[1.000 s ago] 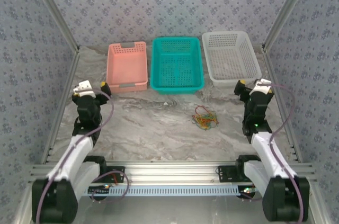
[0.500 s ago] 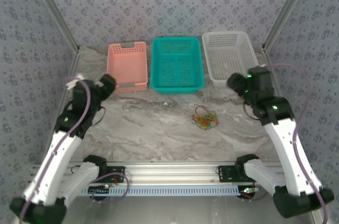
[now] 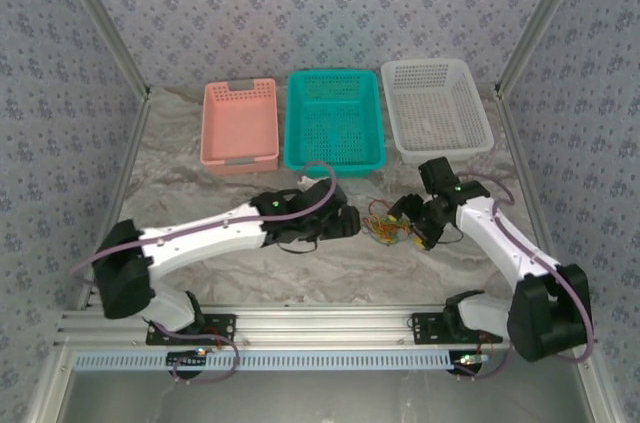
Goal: Untangle the cables
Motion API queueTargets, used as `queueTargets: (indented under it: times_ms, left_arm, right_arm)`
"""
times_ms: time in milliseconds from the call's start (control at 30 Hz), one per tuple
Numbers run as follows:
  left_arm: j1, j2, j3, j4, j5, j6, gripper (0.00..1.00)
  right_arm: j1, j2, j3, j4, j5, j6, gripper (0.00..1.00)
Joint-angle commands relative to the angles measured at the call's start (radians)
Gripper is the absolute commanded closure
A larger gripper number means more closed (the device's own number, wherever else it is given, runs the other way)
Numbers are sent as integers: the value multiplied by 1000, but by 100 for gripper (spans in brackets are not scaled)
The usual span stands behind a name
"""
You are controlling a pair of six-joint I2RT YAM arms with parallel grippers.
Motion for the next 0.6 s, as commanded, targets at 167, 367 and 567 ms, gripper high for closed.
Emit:
queueTargets:
  times_ms: [167, 367, 567]
  left_arm:
    - [78, 185, 42, 319, 282, -219, 10]
    - [118, 325, 87, 439, 352, -313, 11]
    - [95, 410, 139, 283, 347, -350, 25]
  right_arm:
    - [-36, 118, -31, 128, -85, -6, 66]
    - [-11, 76, -51, 90, -107, -67, 100]
    - [-10, -20, -104, 104, -152, -81, 100]
